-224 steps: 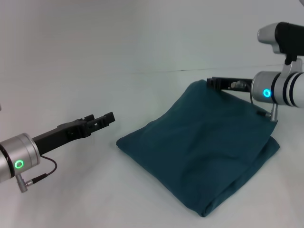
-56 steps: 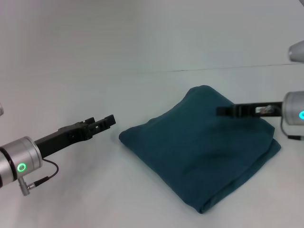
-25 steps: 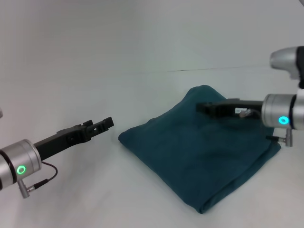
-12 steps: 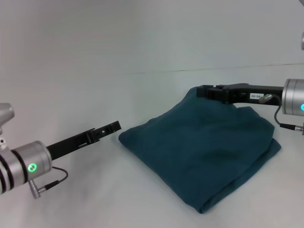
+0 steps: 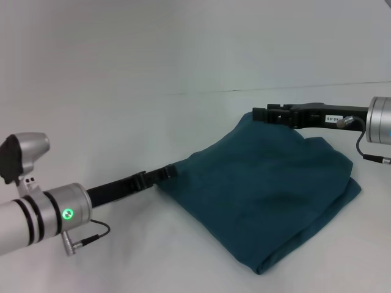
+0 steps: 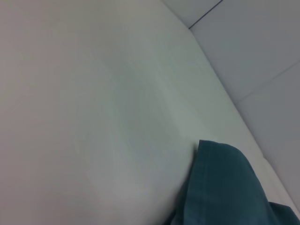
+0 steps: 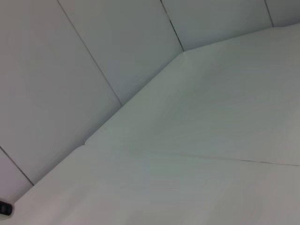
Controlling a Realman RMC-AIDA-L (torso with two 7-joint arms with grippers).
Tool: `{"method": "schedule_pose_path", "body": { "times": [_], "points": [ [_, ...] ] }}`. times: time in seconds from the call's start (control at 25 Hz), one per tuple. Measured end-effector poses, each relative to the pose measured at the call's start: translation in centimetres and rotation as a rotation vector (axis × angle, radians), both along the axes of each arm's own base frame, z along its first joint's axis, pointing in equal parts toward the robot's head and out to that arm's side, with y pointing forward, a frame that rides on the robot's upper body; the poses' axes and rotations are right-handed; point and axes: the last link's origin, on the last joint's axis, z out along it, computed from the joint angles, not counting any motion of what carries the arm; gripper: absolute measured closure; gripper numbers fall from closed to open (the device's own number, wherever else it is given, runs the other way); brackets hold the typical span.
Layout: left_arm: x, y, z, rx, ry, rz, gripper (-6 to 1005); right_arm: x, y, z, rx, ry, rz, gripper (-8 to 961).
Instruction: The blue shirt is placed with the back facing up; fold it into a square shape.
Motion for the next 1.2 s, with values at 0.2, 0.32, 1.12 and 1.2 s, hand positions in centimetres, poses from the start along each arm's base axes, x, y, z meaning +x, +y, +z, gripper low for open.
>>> {"method": "schedule_pose_path", "body": {
  "times": [0.2,0.32,1.12,1.2],
  "points": [
    [0.48,0.09,-0.76,-0.015,0.001,0.005,128,0.17,0.06,0.06,0.008,-0.005,-0.007,355],
    [0.77,0.25,-0.93,-0.018,0.003,0.0,130,0.21,0.08,0.07,0.01,-0.007,-0.009,355],
    [0.32,0.46,-0.82,-0.01,0.027,0.017,141,0.35,0.3,0.08,0.023,-0.019,-0.017,354],
    [0.22,0.4,-0.82,-0.013,0.033,0.016,142,0.37,0.32,0.08,0.024,-0.019,-0.018,354]
  ]
}}
